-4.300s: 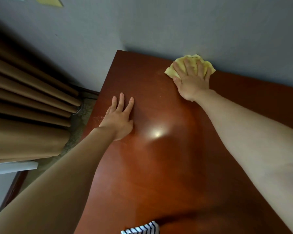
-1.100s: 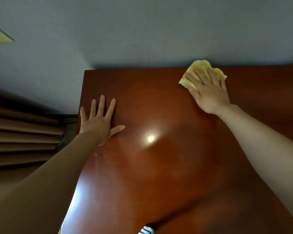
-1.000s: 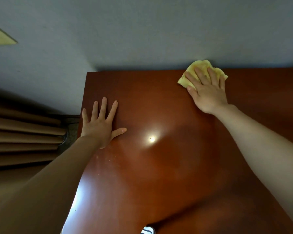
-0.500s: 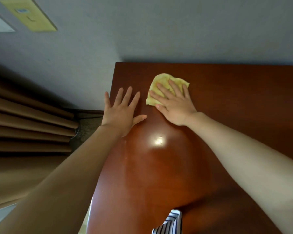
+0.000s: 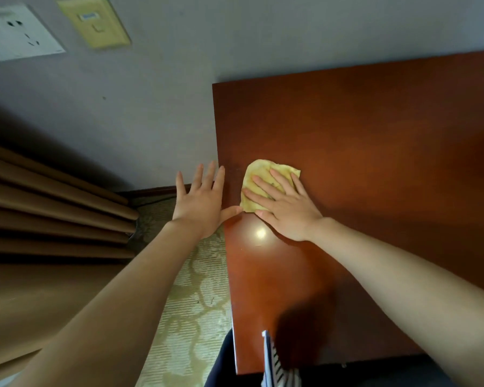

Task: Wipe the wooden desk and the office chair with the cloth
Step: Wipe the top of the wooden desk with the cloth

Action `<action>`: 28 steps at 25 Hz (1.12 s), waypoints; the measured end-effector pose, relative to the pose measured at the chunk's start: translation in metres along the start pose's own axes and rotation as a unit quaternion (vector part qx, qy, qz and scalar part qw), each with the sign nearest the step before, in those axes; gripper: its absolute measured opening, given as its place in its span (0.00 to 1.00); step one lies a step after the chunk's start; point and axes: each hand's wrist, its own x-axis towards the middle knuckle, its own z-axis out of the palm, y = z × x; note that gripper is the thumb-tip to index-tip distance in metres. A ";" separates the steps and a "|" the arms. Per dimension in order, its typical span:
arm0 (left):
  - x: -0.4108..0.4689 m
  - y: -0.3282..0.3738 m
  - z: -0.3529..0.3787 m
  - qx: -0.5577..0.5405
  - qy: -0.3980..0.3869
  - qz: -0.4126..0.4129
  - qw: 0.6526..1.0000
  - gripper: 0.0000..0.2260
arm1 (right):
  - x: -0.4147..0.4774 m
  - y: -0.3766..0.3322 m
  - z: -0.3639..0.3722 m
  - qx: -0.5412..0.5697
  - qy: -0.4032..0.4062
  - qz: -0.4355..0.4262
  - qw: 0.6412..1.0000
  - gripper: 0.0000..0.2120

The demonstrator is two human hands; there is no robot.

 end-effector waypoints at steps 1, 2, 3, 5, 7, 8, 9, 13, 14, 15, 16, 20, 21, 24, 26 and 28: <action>-0.004 -0.001 0.003 -0.010 -0.007 0.003 1.000 0.40 | -0.010 -0.005 0.003 -0.009 0.000 -0.013 1.000 0.24; -0.009 -0.002 0.007 -0.020 -0.013 0.007 1.000 0.41 | -0.022 -0.012 0.007 -0.020 -0.002 -0.031 0.999 0.24; -0.013 -0.004 0.010 -0.031 -0.019 0.010 0.999 0.42 | -0.033 -0.018 0.011 -0.028 -0.006 -0.058 0.998 0.24; -0.017 -0.008 0.014 -0.042 -0.032 0.012 0.999 0.43 | -0.053 -0.023 0.017 -0.044 -0.019 -0.135 0.990 0.23; -0.017 -0.013 0.016 -0.047 -0.041 0.008 0.998 0.45 | -0.062 -0.019 0.017 -0.074 -0.026 -0.219 0.972 0.22; -0.016 -0.017 0.016 -0.050 -0.043 0.002 0.998 0.46 | -0.059 -0.013 0.014 -0.086 -0.032 -0.251 0.964 0.22; -0.013 -0.021 0.015 -0.052 -0.042 -0.004 0.998 0.46 | -0.052 -0.008 0.009 -0.094 -0.037 -0.274 0.956 0.22; -0.001 -0.034 0.014 -0.076 -0.046 -0.032 0.996 0.47 | 0.001 0.005 -0.012 -0.096 -0.049 -0.291 0.951 0.23; 0.002 -0.035 0.016 -0.086 -0.051 -0.044 0.994 0.47 | 0.017 0.006 -0.017 -0.095 -0.050 -0.286 0.952 0.23; 0.004 -0.036 0.017 -0.095 -0.057 -0.055 0.992 0.46 | 0.033 0.008 -0.021 -0.095 -0.049 -0.281 0.954 0.24; 0.007 -0.035 0.019 -0.105 -0.064 -0.066 0.990 0.46 | 0.049 0.011 -0.026 -0.093 -0.049 -0.277 0.955 0.25; 0.023 -0.032 0.023 -0.151 -0.066 -0.086 0.983 0.41 | 0.105 0.027 -0.039 -0.069 -0.030 -0.246 0.966 0.23; 0.028 -0.030 0.023 -0.164 -0.062 -0.087 0.981 0.40 | 0.118 0.031 -0.043 -0.059 -0.026 -0.235 0.970 0.23; 0.044 -0.022 0.020 -0.194 -0.044 -0.086 0.976 0.39 | 0.160 0.047 -0.055 -0.047 -0.009 -0.200 0.979 0.24; 0.054 -0.016 0.016 -0.202 -0.029 -0.085 0.975 0.39 | 0.187 0.058 -0.063 -0.045 0.001 -0.175 0.984 0.24; 0.058 -0.011 0.012 -0.208 -0.017 -0.081 0.975 0.40 | 0.207 0.066 -0.069 -0.041 0.011 -0.149 0.988 0.24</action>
